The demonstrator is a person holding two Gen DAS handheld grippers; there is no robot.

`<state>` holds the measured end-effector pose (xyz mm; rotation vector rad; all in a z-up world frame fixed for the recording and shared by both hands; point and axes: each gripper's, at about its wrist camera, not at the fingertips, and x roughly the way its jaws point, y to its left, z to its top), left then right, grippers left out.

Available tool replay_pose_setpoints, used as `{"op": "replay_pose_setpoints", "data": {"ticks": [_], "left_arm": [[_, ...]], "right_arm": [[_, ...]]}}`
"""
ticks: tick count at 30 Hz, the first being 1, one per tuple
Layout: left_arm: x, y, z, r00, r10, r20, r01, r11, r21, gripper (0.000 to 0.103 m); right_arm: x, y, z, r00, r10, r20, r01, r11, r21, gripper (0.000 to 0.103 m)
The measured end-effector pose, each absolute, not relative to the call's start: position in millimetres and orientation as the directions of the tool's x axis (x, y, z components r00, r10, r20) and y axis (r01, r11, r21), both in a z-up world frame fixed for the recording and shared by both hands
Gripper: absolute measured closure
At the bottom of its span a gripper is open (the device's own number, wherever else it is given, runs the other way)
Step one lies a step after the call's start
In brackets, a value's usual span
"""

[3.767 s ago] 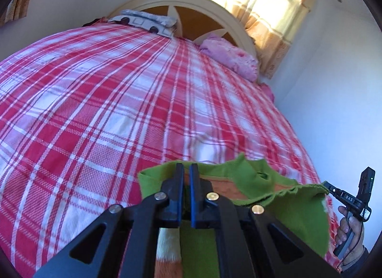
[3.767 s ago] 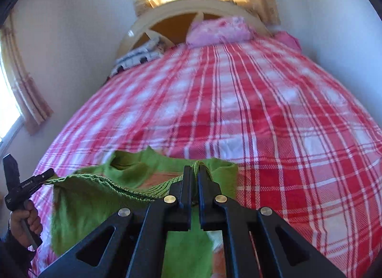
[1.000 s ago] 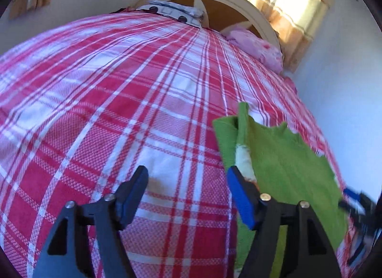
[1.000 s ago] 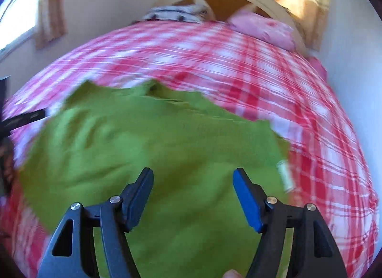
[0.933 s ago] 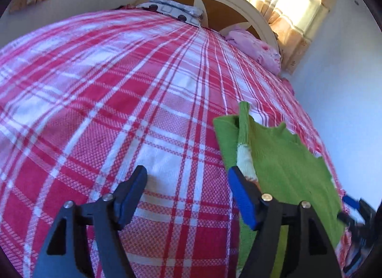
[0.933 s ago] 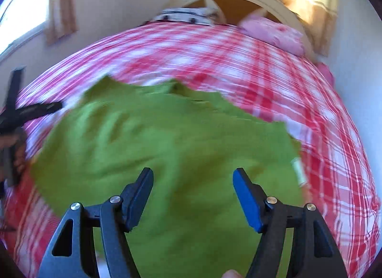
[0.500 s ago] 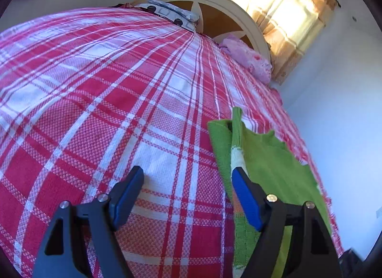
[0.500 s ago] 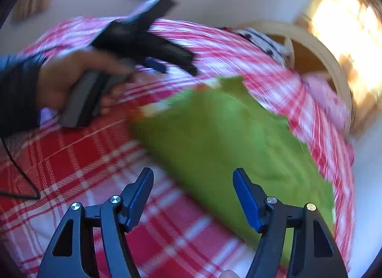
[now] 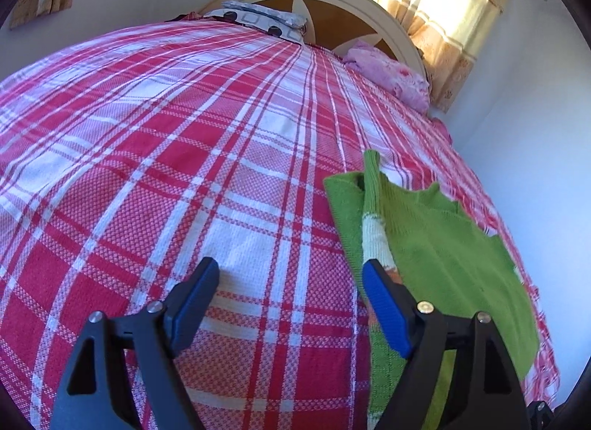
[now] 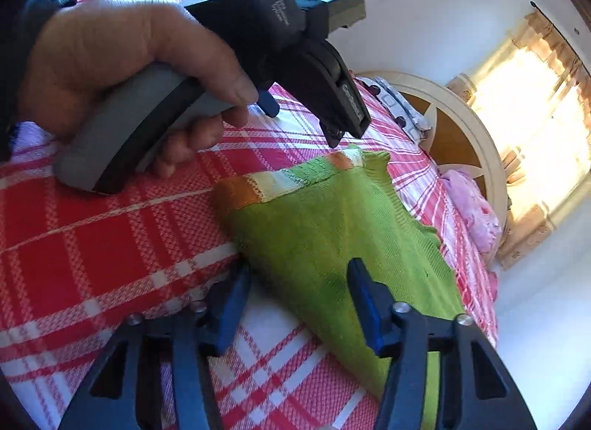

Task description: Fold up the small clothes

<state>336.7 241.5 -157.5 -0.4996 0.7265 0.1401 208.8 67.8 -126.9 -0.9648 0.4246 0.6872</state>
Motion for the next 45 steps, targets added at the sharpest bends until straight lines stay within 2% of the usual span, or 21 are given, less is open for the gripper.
{"op": "replay_pose_setpoints", "data": {"ticks": [6,10,13,14,18,21,25,30,32,35,36,37,38,39,41,44,45], "left_arm": [[338.6,236.3,-156.7,0.731,-0.03,-0.681,-0.294,0.888,-0.354,0.016],[343.5,230.2,-156.1,0.713,-0.013,-0.701,-0.293,0.902,-0.315,0.013],[350.4,224.1,-153.5,0.695,-0.002,-0.719,-0.279,0.921,-0.272,0.012],[352.1,224.9,-152.6,0.696,-0.015,-0.718,-0.268,0.922,-0.279,0.012],[358.6,234.3,-147.5,0.723,-0.099,-0.684,-0.224,0.903,-0.367,0.012],[365.6,233.1,-141.0,0.749,-0.135,-0.649,-0.171,0.907,-0.386,0.014],[381.8,224.6,-140.0,0.739,-0.179,-0.65,-0.118,0.915,-0.386,0.026],[401.7,221.8,-144.1,0.715,-0.239,-0.656,-0.09,0.9,-0.426,0.026],[412.2,224.2,-149.9,0.693,-0.283,-0.663,-0.087,0.881,-0.466,0.033],[423.8,230.0,-154.1,0.677,-0.324,-0.661,-0.092,0.853,-0.513,0.038],[427.3,231.1,-154.2,0.669,-0.332,-0.665,-0.092,0.851,-0.518,0.04],[429.4,231.7,-154.5,0.666,-0.332,-0.668,-0.094,0.851,-0.516,0.05],[430.6,232.5,-155.5,0.663,-0.337,-0.668,-0.093,0.849,-0.52,0.068],[431.5,234.5,-157.3,0.66,-0.351,-0.665,-0.091,0.84,-0.534,0.077],[432.4,240.2,-161.0,0.66,-0.394,-0.64,-0.092,0.803,-0.589,0.085],[429.7,239.4,-157.7,0.663,-0.413,-0.624,-0.074,0.793,-0.604,0.087],[429.0,239.7,-156.7,0.665,-0.416,-0.621,-0.073,0.791,-0.608,0.088]], "right_arm": [[215.4,70.6,-126.6,0.725,0.325,-0.607,-0.686,0.412,-0.6,0.051],[208.2,70.3,-127.8,0.752,0.327,-0.572,-0.658,0.408,-0.633,0.052],[200.4,71.4,-130.8,0.761,0.33,-0.559,-0.649,0.4,-0.647,0.068],[201.7,71.9,-131.0,0.762,0.328,-0.558,-0.647,0.399,-0.649,0.072],[204.5,70.4,-129.7,0.763,0.325,-0.558,-0.646,0.414,-0.642,0.072],[207.6,69.3,-128.8,0.77,0.322,-0.551,-0.638,0.424,-0.643,0.073],[205.3,69.5,-129.9,0.78,0.32,-0.538,-0.625,0.428,-0.653,0.078],[203.2,69.3,-130.7,0.782,0.317,-0.536,-0.623,0.43,-0.654,0.078],[202.5,68.8,-130.5,0.783,0.318,-0.534,-0.621,0.431,-0.654,0.078],[202.1,68.8,-131.5,0.785,0.316,-0.533,-0.62,0.431,-0.656,0.078],[201.9,68.9,-131.8,0.785,0.316,-0.532,-0.619,0.43,-0.657,0.082],[201.9,69.3,-132.3,0.786,0.314,-0.532,-0.618,0.429,-0.659,0.084],[202.0,69.6,-133.0,0.787,0.312,-0.532,-0.616,0.429,-0.661,0.085],[201.9,69.9,-133.1,0.789,0.311,-0.53,-0.614,0.43,-0.662,0.085],[201.1,69.6,-132.7,0.793,0.311,-0.524,-0.609,0.431,-0.666,0.085],[200.3,69.6,-133.6,0.791,0.313,-0.526,-0.612,0.43,-0.664,0.095],[200.5,68.6,-132.3,0.787,0.319,-0.528,-0.617,0.434,-0.657,0.096]]}}
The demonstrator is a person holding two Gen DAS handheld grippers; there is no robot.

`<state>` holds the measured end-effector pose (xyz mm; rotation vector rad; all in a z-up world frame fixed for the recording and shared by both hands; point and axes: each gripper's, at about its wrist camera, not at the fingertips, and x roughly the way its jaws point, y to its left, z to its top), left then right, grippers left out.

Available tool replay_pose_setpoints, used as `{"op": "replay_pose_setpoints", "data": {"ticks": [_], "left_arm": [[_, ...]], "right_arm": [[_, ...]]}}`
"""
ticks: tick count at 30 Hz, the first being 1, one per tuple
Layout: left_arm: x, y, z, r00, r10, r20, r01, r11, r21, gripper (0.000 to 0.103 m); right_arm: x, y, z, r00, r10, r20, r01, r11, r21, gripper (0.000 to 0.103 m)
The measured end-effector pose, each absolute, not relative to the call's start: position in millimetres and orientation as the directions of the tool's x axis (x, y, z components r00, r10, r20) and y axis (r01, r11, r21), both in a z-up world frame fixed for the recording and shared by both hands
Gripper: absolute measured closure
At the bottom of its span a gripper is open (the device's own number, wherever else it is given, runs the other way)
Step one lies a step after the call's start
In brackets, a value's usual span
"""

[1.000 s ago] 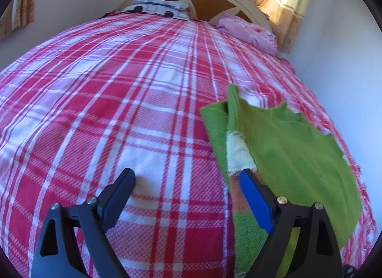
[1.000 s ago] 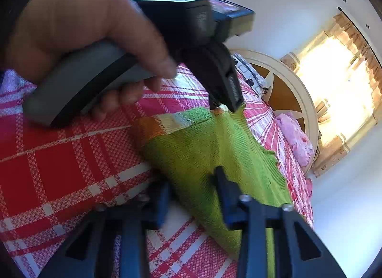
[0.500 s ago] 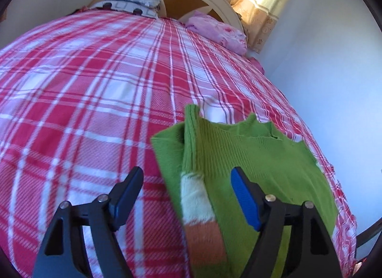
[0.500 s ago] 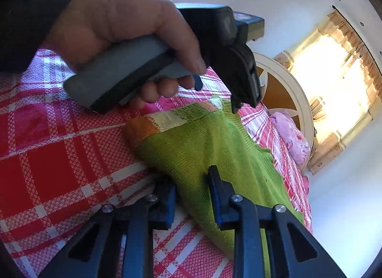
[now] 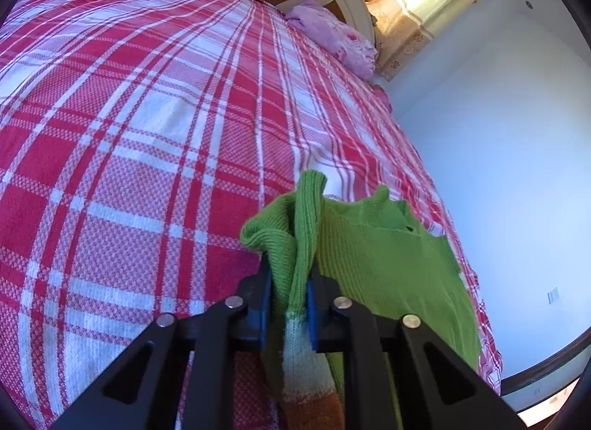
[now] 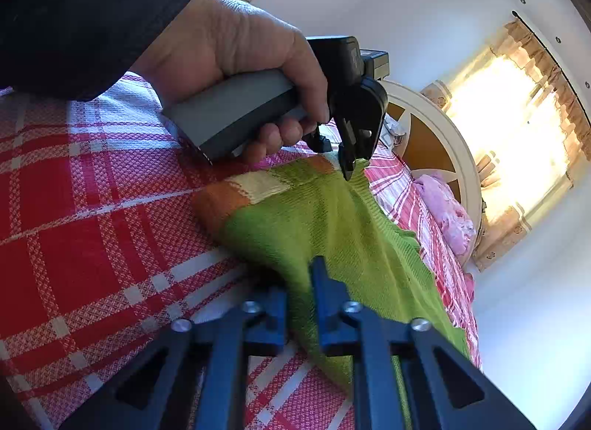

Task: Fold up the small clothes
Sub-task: 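Lift the held side edge with both tools and fold it across the sweater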

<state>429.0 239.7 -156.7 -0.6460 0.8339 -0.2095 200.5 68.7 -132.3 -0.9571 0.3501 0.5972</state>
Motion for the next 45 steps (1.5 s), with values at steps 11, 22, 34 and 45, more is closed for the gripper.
{"op": "replay_pose_setpoints", "data": {"ticks": [11,22,34,45], "left_arm": [[418.4,245.9,-133.1,0.716,-0.479,-0.508,-0.054,0.687,-0.724,0.088],[433.6,202.4,-82.4,0.763,-0.492,-0.419,0.025,0.67,-0.742,0.088],[472.4,111.4,-41.8,0.724,-0.551,-0.415,0.132,0.701,-0.701,0.088],[514.0,5.3,-44.9,0.649,-0.548,-0.528,0.196,0.79,-0.581,0.088]], "right_arm": [[219.3,22.0,-79.6,0.674,0.502,-0.542,-0.723,0.6,-0.343,0.096],[251.0,-49.2,-40.9,0.661,0.577,-0.48,-0.691,0.717,-0.09,0.097],[276.5,-147.9,-24.4,0.665,0.615,-0.423,-0.604,0.777,0.18,0.097],[295.0,-236.3,-31.9,0.691,0.576,-0.436,-0.464,0.816,0.344,0.097]]}}
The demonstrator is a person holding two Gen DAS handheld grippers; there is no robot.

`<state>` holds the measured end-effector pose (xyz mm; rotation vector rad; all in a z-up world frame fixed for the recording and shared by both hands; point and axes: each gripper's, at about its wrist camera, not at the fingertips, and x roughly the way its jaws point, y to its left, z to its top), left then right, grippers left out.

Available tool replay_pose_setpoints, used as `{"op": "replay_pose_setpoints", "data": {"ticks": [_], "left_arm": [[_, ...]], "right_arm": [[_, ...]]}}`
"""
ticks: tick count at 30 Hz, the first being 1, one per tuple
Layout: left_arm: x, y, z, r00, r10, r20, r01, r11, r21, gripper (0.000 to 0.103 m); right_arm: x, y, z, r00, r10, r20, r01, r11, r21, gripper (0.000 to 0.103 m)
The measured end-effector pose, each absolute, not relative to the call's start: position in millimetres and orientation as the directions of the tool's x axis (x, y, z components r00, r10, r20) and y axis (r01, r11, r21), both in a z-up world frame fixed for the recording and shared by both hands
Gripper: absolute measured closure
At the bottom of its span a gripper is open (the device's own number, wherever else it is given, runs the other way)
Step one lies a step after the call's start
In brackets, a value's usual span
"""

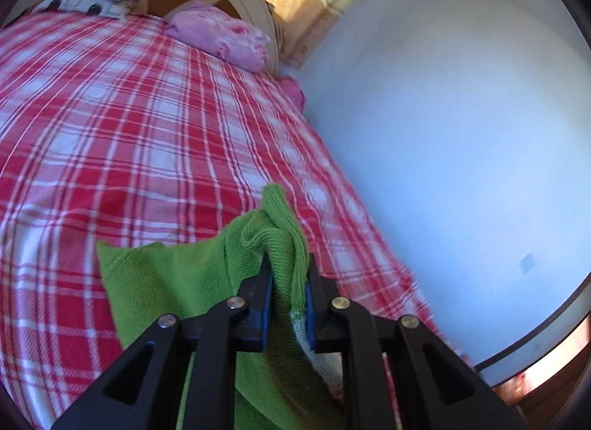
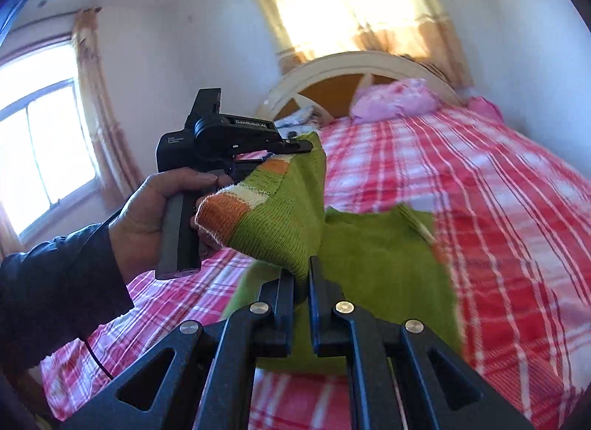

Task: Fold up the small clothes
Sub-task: 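Lift the held side edge with both tools and fold it across the sweater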

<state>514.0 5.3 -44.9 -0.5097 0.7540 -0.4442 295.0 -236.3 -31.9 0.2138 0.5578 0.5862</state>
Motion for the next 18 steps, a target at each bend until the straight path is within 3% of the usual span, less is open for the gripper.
{"op": "replay_pose_setpoints", "data": {"ticks": [12,18], "left_arm": [[524.8,-66.8,-72.3,0.604,-0.47,-0.644,0.219,0.874,-0.433,0.087],[516.3,-85.3,-60.8,0.634,-0.43,-0.643,0.249,0.9,-0.357,0.07]], "right_arm": [[317.1,-292.7,-93.1,0.619,0.578,-0.532,-0.301,0.8,0.519,0.097],[318.0,-298.1,-101.5,0.614,0.585,-0.529,-0.284,0.789,0.544,0.097]]}}
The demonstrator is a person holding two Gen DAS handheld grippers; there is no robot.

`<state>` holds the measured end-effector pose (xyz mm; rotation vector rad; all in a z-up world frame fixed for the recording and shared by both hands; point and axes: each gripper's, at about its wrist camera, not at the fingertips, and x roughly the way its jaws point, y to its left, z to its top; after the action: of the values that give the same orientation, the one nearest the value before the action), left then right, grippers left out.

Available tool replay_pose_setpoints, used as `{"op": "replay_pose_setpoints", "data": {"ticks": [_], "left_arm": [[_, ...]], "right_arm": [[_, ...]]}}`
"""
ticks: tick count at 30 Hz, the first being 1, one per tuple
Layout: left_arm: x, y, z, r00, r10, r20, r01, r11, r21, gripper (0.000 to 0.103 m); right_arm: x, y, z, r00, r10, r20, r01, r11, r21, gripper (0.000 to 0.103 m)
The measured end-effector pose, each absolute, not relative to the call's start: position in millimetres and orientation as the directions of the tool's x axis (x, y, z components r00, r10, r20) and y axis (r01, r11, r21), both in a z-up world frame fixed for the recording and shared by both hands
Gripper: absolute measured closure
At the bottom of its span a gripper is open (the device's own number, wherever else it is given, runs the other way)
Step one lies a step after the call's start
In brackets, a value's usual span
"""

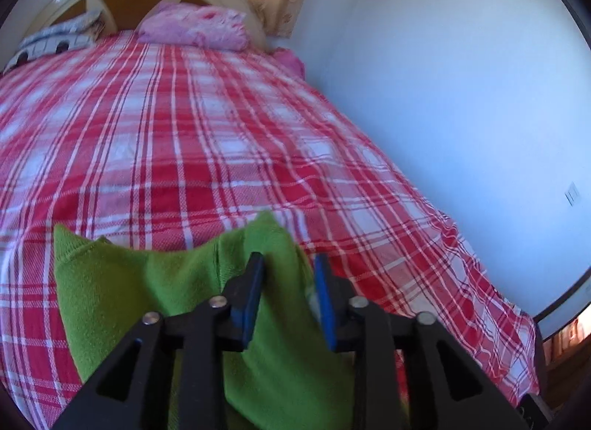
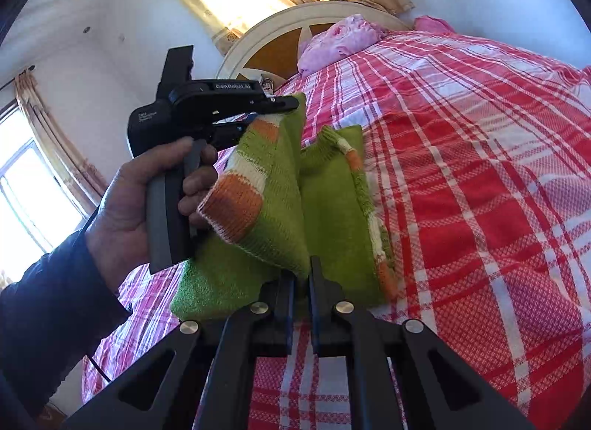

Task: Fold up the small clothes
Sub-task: 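Lift the held side edge with both tools and fold it across the sweater, then open both tools and press the folded sweater flat with the right tool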

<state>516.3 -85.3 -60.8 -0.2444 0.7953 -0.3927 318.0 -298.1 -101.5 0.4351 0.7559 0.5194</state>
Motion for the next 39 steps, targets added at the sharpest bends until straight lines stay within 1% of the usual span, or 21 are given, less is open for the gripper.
{"op": "replay_pose_setpoints", "data": {"ticks": [2,3,5,7,8,9,12,14,15,16,18,21,23,25,27,29,31,33,34,37,39], "left_arm": [[506.3,-87.6,-52.3,0.653,-0.41,-0.637,0.265,0.911,-0.315,0.057],[500.5,-86.0,-48.6,0.661,-0.412,-0.627,0.277,0.911,-0.306,0.055],[484.4,-78.7,-43.8,0.676,-0.431,-0.597,0.303,0.902,-0.308,0.045],[468.6,-73.2,-45.9,0.681,-0.418,-0.602,0.309,0.909,-0.282,0.044],[458.1,-70.1,-50.0,0.688,-0.391,-0.612,0.302,0.92,-0.248,0.044],[450.0,-67.9,-54.6,0.691,-0.366,-0.623,0.294,0.93,-0.22,0.044],[422.5,-56.7,-74.2,0.7,-0.315,-0.641,0.271,0.948,-0.17,0.044],[408.7,-49.8,-87.3,0.697,-0.304,-0.649,0.259,0.951,-0.168,0.044],[404.0,-47.7,-94.0,0.696,-0.303,-0.65,0.258,0.952,-0.167,0.044],[401.7,-47.8,-97.5,0.702,-0.294,-0.648,0.257,0.954,-0.155,0.043],[395.6,-50.8,-101.8,0.719,-0.267,-0.641,0.261,0.959,-0.106,0.041],[390.0,-57.1,-104.3,0.733,-0.237,-0.637,0.278,0.96,-0.037,0.038],[387.8,-58.8,-107.0,0.733,-0.224,-0.642,0.281,0.96,-0.014,0.037],[385.7,-55.4,-109.1,0.734,-0.223,-0.642,0.274,0.961,-0.021,0.035],[382.7,-50.4,-111.4,0.728,-0.233,-0.644,0.27,0.962,-0.042,0.031],[379.9,-46.7,-116.2,0.714,-0.247,-0.655,0.271,0.96,-0.067,0.024],[378.7,-42.2,-120.4,0.701,-0.26,-0.664,0.266,0.959,-0.095,0.022],[379.9,-37.0,-122.2,0.689,-0.28,-0.668,0.256,0.957,-0.136,0.02],[381.2,-35.2,-123.3,0.683,-0.286,-0.672,0.25,0.956,-0.153,0.018],[383.4,-33.2,-129.1,0.67,-0.293,-0.682,0.233,0.955,-0.182,0.014],[383.4,-32.5,-130.4,0.667,-0.296,-0.684,0.228,0.955,-0.19,0.012]], "right_arm": [[316.3,-299.1,-103.0,0.615,0.587,-0.527,-0.282,0.788,0.548,0.097],[315.7,-300.6,-104.0,0.617,0.586,-0.525,-0.278,0.786,0.552,0.096],[315.9,-303.7,-106.2,0.619,0.587,-0.522,-0.27,0.783,0.561,0.095],[313.8,-305.3,-105.7,0.624,0.582,-0.521,-0.264,0.785,0.561,0.089],[312.1,-306.5,-105.6,0.633,0.568,-0.526,-0.254,0.794,0.552,0.079],[310.5,-308.3,-105.2,0.641,0.563,-0.522,-0.249,0.796,0.552,0.072],[299.5,-317.9,-97.8,0.706,0.491,-0.511,-0.206,0.832,0.514,0.071],[289.8,-325.4,-88.8,0.762,0.409,-0.502,-0.164,0.872,0.462,0.071],[283.6,-327.5,-78.8,0.802,0.35,-0.484,-0.144,0.9,0.412,0.071],[281.0,-326.6,-71.5,0.82,0.333,-0.465,-0.15,0.91,0.387,0.071],[283.1,-316.3,-55.5,0.828,0.344,-0.442,-0.203,0.92,0.336,0.071],[300.0,-295.6,-38.5,0.794,0.405,-0.453,-0.29,0.908,0.303,0.071],[314.3,-281.4,-36.5,0.767,0.418,-0.487,-0.321,0.907,0.274,0.071],[332.0,-270.8,-48.6,0.708,0.447,-0.546,-0.332,0.894,0.301,0.071],[347.6,-265.1,-76.9,0.625,0.422,-0.657,-0.276,0.907,0.319,0.071],[353.1,-263.0,-103.0,0.549,0.404,-0.732,-0.246,0.915,0.32,0.072],[343.2,-264.5,-106.3,0.58,0.399,-0.711,-0.268,0.917,0.296,0.072],[339.6,-263.7,-96.3,0.589,0.38,-0.713,-0.263,0.924,0.276,0.07],[336.8,-262.1,-85.4,0.615,0.378,-0.692,-0.266,0.926,0.27,0.07],[333.9,-247.4,-53.4,0.674,0.407,-0.617,-0.336,0.912,0.235,0.07],[343.4,-231.2,-42.8,0.651,0.447,-0.613,-0.4,0.889,0.223,0.07]]}}
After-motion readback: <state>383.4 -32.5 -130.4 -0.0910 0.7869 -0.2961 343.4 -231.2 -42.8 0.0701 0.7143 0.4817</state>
